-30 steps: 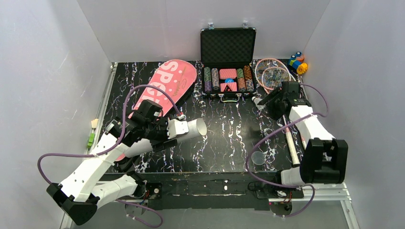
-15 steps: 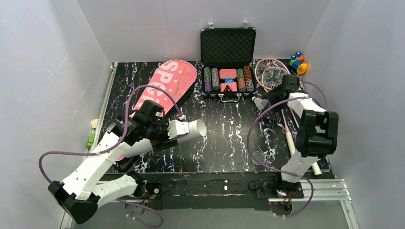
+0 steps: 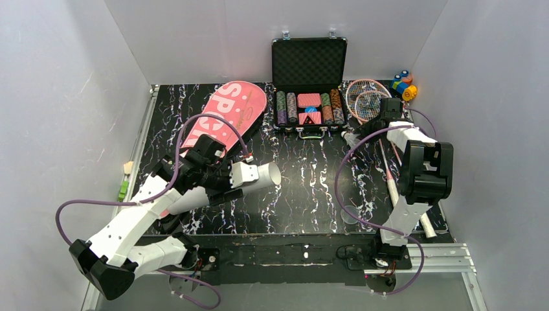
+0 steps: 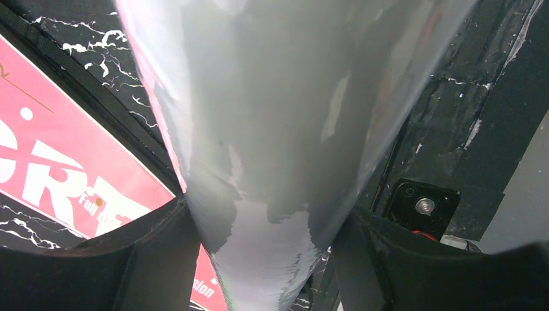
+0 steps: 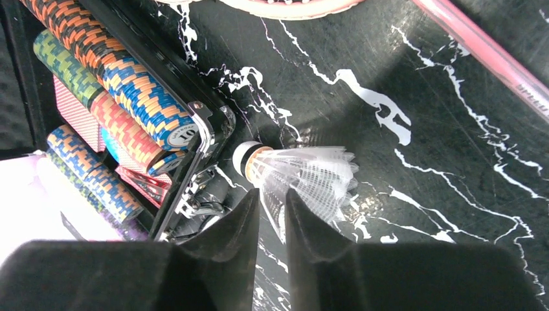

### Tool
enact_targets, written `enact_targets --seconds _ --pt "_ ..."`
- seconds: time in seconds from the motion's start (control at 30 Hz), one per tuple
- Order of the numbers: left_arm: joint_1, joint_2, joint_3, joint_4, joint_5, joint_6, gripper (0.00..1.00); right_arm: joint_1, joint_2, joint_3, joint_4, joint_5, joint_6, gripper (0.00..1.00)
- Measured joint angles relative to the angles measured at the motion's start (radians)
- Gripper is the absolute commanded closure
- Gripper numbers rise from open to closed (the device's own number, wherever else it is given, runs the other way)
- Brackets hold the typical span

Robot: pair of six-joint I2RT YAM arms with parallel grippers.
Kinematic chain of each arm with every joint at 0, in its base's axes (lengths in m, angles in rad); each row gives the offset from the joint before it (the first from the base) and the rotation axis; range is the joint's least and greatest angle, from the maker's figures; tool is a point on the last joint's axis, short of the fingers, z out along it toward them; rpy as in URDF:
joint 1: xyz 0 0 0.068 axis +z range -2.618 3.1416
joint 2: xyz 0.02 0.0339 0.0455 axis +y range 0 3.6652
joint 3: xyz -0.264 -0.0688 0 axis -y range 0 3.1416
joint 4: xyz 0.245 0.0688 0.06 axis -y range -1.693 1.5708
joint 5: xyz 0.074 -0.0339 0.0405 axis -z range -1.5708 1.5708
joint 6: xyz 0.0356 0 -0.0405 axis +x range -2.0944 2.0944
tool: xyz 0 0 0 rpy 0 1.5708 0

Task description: Pack up the badminton gear

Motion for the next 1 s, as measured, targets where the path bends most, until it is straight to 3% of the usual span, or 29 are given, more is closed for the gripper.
enact_targets --seconds 0.1,0.17,0.4,0.57,0.87,1.0 --pt "0.0 0.0 0.0 0.0 0.0 0.0 0.75 0.0 0.0 0.0 0.003 -0.008 0.008 0.93" --pt "0.0 0.0 0.0 0.0 0.0 0.0 0.75 0.0 0.0 0.0 0.008 -0.012 0.012 0.99" --pt "-0.001 0.011 0.0 0.005 -0.005 -0.01 0.75 0.002 -0.031 -0.014 0.003 -0.066 0.005 0.99" --pt "-0.003 0.041 0.0 0.034 -0.022 -0.018 0.77 0.042 -0.225 -0.084 -0.057 -0.128 -0.032 0.99" --pt "-0.003 0.022 -0.064 0.071 -0.028 0.0 0.78 0.476 -0.697 -0.183 -0.237 -0.153 -0.112 0.99" --pt "-0.003 -0.041 -0.076 0.077 -0.015 0.031 0.78 0.595 -0.835 -0.167 -0.352 -0.149 -0.114 0.99"
